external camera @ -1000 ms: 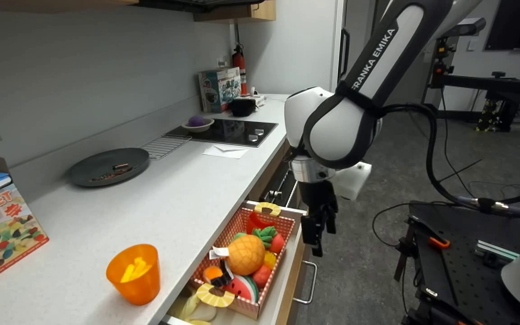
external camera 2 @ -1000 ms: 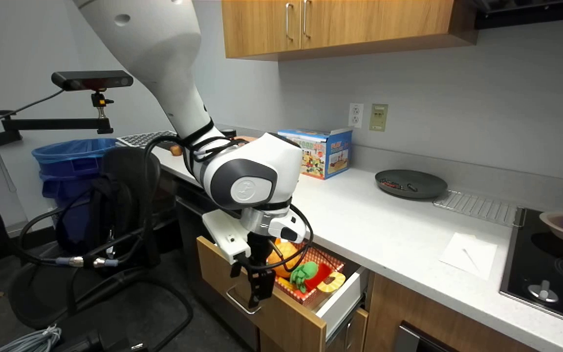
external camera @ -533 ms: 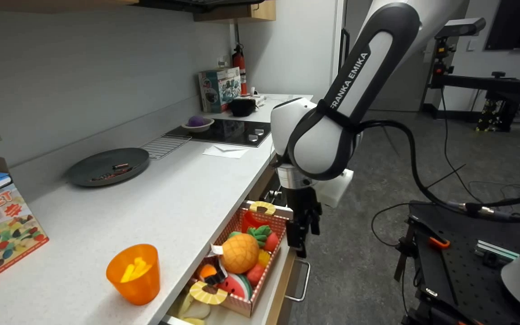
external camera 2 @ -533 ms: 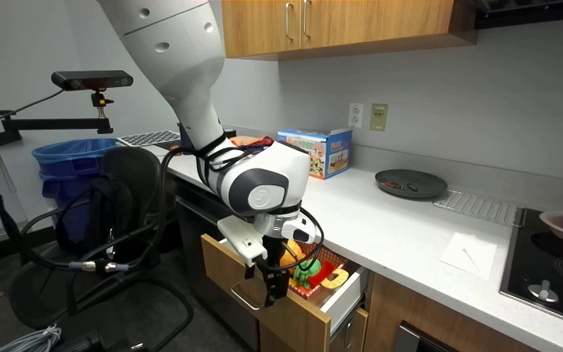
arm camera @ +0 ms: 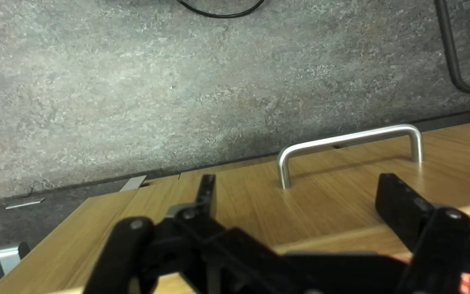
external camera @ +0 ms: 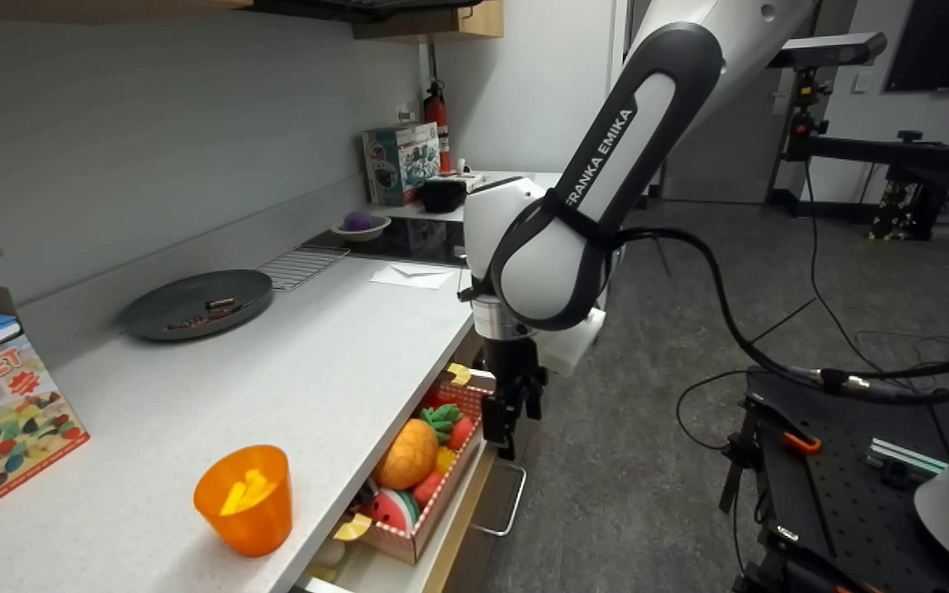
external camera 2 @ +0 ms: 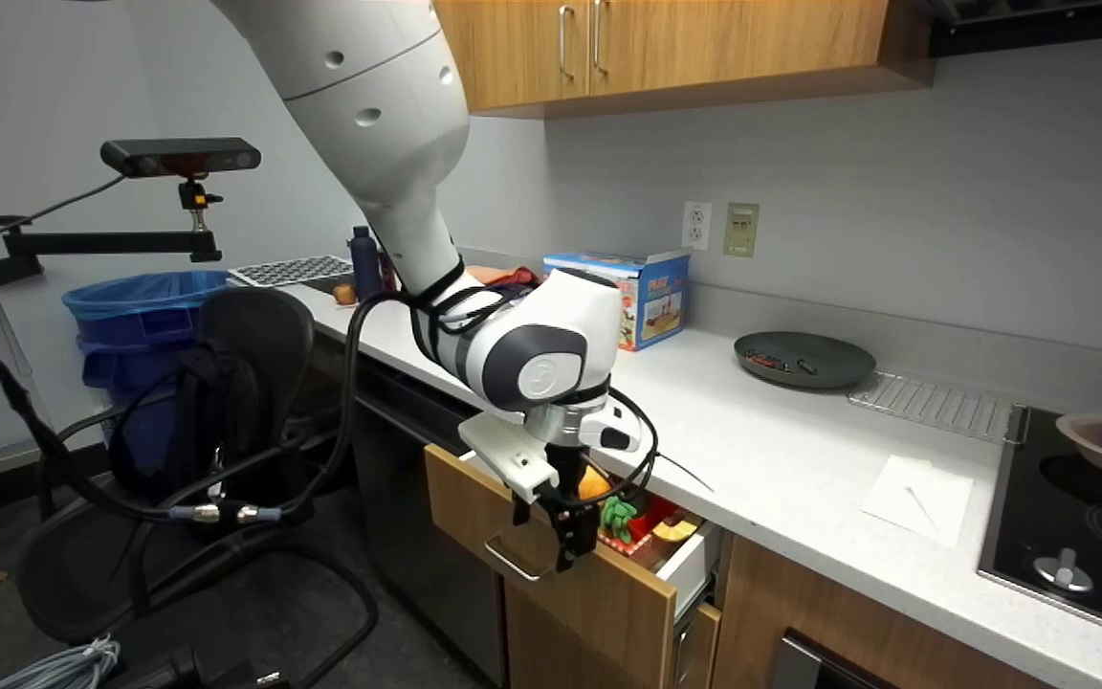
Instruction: Open the drawer, put the pineapple plush toy in the drawer then close the drawer
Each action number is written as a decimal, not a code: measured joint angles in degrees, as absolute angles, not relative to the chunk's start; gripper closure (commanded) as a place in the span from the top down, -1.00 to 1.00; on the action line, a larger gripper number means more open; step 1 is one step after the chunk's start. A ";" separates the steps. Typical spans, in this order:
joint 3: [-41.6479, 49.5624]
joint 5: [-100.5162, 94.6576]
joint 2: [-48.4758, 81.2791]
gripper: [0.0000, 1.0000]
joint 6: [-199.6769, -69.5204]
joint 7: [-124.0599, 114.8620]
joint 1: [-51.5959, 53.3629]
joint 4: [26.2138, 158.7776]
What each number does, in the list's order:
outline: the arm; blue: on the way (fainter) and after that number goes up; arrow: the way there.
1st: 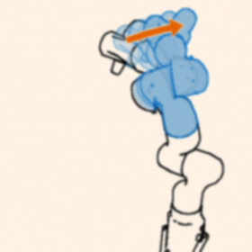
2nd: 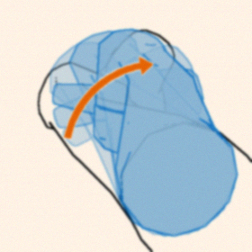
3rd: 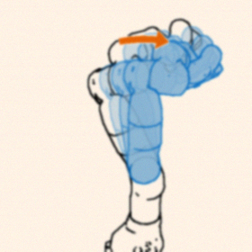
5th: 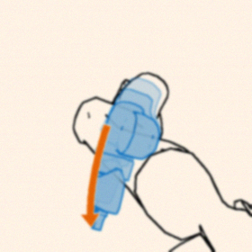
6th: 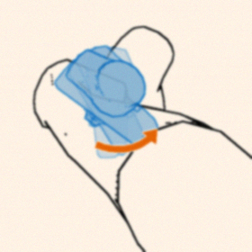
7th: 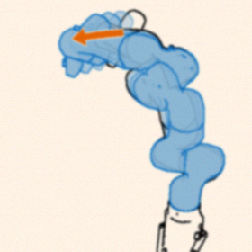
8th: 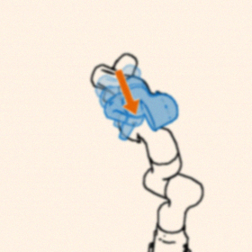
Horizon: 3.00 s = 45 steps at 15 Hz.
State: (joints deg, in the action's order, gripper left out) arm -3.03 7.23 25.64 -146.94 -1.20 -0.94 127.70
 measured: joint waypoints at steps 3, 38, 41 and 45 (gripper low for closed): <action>-2.89 6.14 27.46 1.00 -147.61 -1.20 -0.51 124.64; -2.47 6.08 10.25 1.00 -155.91 -1.17 1.47 127.35; -2.64 6.08 4.22 1.00 -152.84 -1.62 1.70 131.06; -3.15 6.27 -2.04 1.00 -150.17 -3.79 2.21 136.88</action>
State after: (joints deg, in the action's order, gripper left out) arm -3.15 6.27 -2.04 -150.17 -3.79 2.21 136.88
